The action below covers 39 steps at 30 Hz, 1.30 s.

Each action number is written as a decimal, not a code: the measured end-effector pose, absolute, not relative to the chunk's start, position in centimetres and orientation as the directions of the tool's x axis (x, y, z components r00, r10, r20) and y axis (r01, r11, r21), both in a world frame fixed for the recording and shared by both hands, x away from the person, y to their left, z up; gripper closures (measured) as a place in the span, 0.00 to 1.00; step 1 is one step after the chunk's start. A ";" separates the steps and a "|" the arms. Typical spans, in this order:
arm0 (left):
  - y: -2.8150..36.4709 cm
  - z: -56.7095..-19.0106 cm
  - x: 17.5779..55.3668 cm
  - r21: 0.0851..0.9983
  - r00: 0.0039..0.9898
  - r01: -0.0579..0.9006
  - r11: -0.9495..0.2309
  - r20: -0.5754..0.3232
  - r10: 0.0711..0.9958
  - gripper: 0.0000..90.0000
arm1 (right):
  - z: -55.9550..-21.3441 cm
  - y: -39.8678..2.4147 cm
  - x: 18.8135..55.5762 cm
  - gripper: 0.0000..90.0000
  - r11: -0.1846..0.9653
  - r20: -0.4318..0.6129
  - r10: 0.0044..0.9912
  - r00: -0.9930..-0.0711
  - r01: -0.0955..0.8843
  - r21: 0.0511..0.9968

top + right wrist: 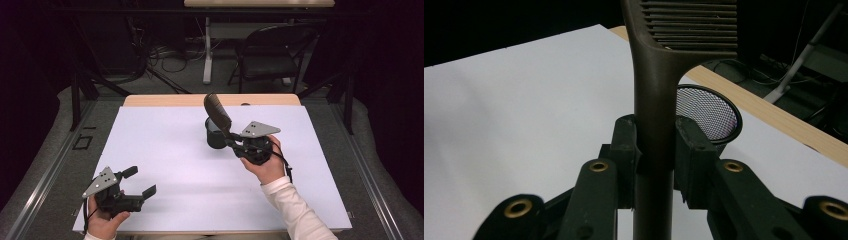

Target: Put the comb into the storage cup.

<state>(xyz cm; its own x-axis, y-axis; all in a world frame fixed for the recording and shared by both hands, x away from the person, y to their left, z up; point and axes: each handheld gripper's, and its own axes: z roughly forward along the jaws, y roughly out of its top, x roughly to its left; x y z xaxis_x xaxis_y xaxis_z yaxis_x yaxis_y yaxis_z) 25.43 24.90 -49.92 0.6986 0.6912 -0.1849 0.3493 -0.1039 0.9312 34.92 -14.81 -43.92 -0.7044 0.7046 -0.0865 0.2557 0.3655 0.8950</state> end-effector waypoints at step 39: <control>23.3 -46.3 28.8 0.886 0.660 0.447 -0.124 -0.234 0.714 0.17 | -44.4 -14.3 34.5 0.81 0.339 -0.102 0.708 -0.699 0.209 0.917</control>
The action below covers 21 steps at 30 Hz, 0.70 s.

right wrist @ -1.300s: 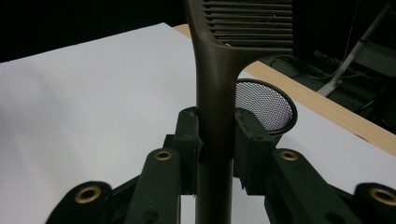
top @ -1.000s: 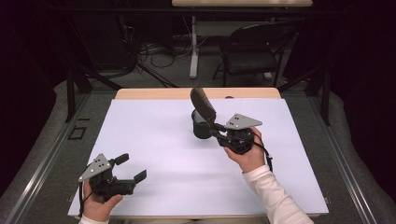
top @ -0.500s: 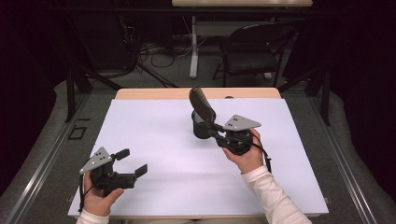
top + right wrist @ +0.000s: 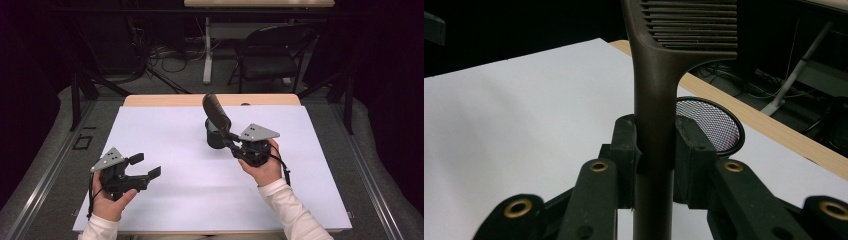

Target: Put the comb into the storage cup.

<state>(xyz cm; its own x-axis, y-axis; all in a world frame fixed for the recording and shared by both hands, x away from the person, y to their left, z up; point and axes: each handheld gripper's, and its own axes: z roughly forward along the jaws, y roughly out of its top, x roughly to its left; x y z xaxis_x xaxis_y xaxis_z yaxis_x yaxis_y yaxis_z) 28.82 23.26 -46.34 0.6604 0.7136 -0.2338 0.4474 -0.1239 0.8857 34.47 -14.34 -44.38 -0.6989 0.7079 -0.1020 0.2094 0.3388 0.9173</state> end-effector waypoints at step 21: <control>21.3 -44.5 31.1 0.880 0.679 0.457 -0.128 -0.253 0.690 0.17 | -44.6 -14.2 34.1 0.81 0.329 -0.111 0.714 -0.692 0.191 0.925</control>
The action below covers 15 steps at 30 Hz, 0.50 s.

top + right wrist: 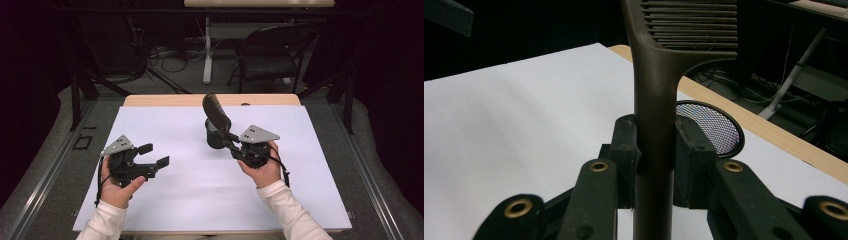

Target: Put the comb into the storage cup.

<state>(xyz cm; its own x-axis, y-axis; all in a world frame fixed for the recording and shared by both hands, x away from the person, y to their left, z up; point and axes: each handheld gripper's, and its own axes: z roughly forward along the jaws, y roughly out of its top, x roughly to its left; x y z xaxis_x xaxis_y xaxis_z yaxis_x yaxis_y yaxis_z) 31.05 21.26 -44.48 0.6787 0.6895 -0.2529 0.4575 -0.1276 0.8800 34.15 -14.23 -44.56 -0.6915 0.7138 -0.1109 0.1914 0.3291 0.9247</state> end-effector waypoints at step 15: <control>20.1 -43.1 32.5 0.886 0.697 0.446 -0.124 -0.257 0.670 0.19 | -44.8 -14.0 34.1 0.81 0.326 -0.104 0.713 -0.693 0.196 0.925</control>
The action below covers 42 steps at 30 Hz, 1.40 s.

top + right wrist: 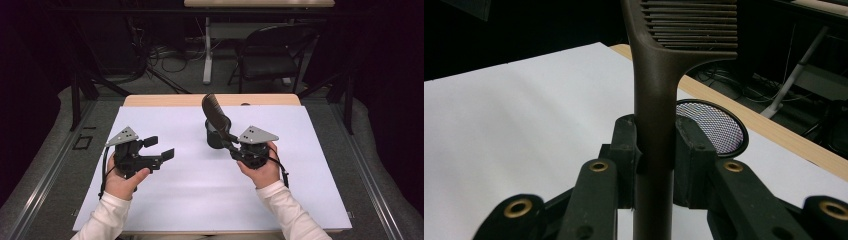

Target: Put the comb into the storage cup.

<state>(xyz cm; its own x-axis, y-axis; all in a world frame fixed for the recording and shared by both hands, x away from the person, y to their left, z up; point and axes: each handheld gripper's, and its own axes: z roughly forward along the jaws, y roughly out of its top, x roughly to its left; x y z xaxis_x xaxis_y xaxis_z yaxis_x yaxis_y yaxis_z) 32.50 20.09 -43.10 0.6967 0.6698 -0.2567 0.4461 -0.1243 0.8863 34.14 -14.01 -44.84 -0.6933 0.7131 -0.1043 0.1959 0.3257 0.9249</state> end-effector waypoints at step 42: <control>15.2 -40.9 35.7 0.868 0.704 0.490 -0.079 -0.341 0.622 0.41 | -45.8 -13.1 34.1 0.81 0.341 -0.104 0.703 -0.703 0.205 0.918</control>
